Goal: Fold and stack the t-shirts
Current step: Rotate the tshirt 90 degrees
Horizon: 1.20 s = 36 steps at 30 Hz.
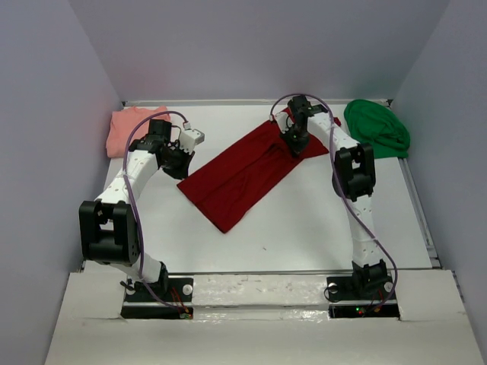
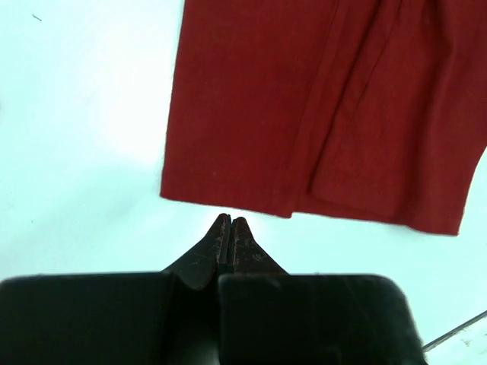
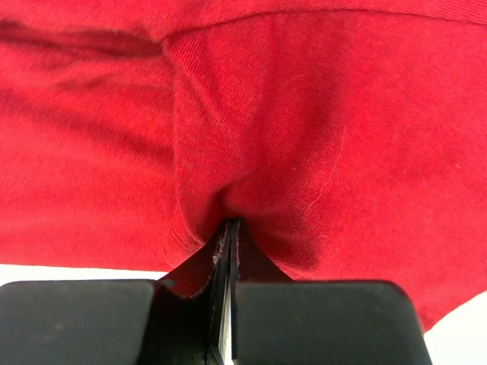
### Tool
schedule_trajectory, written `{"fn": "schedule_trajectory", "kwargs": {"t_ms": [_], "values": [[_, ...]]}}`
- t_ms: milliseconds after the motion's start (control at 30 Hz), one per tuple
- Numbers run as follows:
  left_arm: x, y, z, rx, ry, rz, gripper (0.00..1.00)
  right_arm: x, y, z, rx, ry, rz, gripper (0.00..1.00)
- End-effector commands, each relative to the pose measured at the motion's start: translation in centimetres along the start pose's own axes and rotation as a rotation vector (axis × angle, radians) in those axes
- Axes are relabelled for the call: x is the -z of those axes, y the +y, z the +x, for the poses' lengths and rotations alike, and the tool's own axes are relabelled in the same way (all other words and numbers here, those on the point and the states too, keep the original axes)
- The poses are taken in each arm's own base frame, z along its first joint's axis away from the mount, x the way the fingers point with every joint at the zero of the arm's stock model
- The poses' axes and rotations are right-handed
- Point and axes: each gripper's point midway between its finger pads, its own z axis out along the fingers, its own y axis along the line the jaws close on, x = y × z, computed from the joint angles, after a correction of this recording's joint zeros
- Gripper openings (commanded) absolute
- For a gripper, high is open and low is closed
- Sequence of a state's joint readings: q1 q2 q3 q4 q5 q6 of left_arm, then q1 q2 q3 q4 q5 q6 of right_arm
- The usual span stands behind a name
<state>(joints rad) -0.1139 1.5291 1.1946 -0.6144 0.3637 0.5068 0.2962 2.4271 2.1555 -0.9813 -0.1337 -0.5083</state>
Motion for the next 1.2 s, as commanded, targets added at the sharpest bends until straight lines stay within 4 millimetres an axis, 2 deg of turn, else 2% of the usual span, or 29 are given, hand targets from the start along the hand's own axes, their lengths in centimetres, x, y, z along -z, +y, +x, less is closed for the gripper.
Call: {"fn": "schedule_trajectory", "kwargs": {"t_ms": [0, 100, 233, 333, 367, 400, 433, 500, 533, 600, 633, 667, 733, 767, 867, 900, 933, 1033, 1067, 1100, 1167], "values": [[0.9, -0.1, -1.1, 0.007, -0.040, 0.004, 0.00, -2.2, -5.0, 0.5, 0.062, 0.061, 0.208, 0.00], [0.9, -0.3, -1.1, 0.005, -0.044, 0.013, 0.00, -2.7, -7.2, -0.3, 0.105, 0.055, 0.301, 0.00], [0.6, -0.5, -1.1, 0.006, -0.043, 0.032, 0.00, -3.7, -8.2, -0.8, 0.117, 0.056, 0.335, 0.00], [0.6, -0.5, -1.3, 0.007, -0.040, 0.040, 0.00, -2.7, -7.4, -1.5, 0.101, 0.018, 0.299, 0.00], [0.6, -0.5, -1.4, 0.006, -0.043, 0.042, 0.00, -2.7, -6.7, -0.8, 0.100, 0.029, 0.273, 0.00], [0.7, -0.7, -1.5, 0.004, -0.046, 0.051, 0.00, -2.1, -6.1, -0.9, 0.094, 0.012, 0.251, 0.00], [0.7, -0.7, -1.6, 0.001, -0.050, 0.052, 0.00, 0.1, -5.9, -1.8, 0.085, -0.029, 0.259, 0.00], [0.6, -0.9, -1.7, 0.003, -0.054, 0.064, 0.00, 1.1, -4.7, -1.0, 0.075, -0.031, 0.222, 0.00], [0.6, -1.0, -1.8, 0.000, -0.056, 0.069, 0.00, 3.4, -4.5, -1.8, 0.073, -0.071, 0.231, 0.00], [0.6, -1.0, -2.0, -0.003, -0.061, 0.077, 0.00, 5.1, -3.8, -1.8, 0.068, -0.094, 0.220, 0.00], [0.6, -1.0, -2.0, -0.003, -0.061, 0.079, 0.00, 5.5, -2.5, -1.9, 0.060, -0.119, 0.167, 0.00], [0.6, -1.1, -2.1, -0.006, -0.062, 0.082, 0.00, 8.0, -2.0, -2.4, 0.058, -0.157, 0.165, 0.00], [0.8, -1.2, -2.5, -0.013, -0.077, 0.088, 0.00, 10.0, -0.6, -2.5, 0.045, -0.189, 0.121, 0.00], [0.8, -1.4, -2.6, -0.016, -0.082, 0.094, 0.00, 12.6, -0.2, -3.2, 0.048, -0.239, 0.125, 0.00], [0.5, -1.7, -3.0, -0.028, -0.094, 0.109, 0.00, 16.1, 1.3, -4.1, 0.036, -0.324, 0.096, 0.00], [0.4, -2.2, -3.3, -0.039, -0.101, 0.123, 0.00, 18.4, 1.6, -4.5, 0.039, -0.369, 0.113, 0.00], [0.3, -2.2, -3.7, -0.055, -0.115, 0.124, 0.00, 19.4, 1.6, -4.4, 0.034, -0.383, 0.126, 0.00], [-0.4, -2.5, -5.0, -0.101, -0.144, 0.135, 0.00, 21.9, 0.4, -2.8, -0.009, -0.395, 0.194, 0.00], [-0.6, -2.5, -5.4, -0.116, -0.154, 0.136, 0.00, 21.5, 0.2, -1.6, -0.027, -0.368, 0.199, 0.00], [-1.0, -2.7, -5.7, -0.131, -0.158, 0.140, 0.00, 22.5, -0.7, -0.3, -0.053, -0.367, 0.234, 0.00], [-2.5, -2.3, -6.5, -0.171, -0.156, 0.137, 0.00, 22.2, -1.5, 1.6, -0.097, -0.343, 0.262, 0.00]]}}
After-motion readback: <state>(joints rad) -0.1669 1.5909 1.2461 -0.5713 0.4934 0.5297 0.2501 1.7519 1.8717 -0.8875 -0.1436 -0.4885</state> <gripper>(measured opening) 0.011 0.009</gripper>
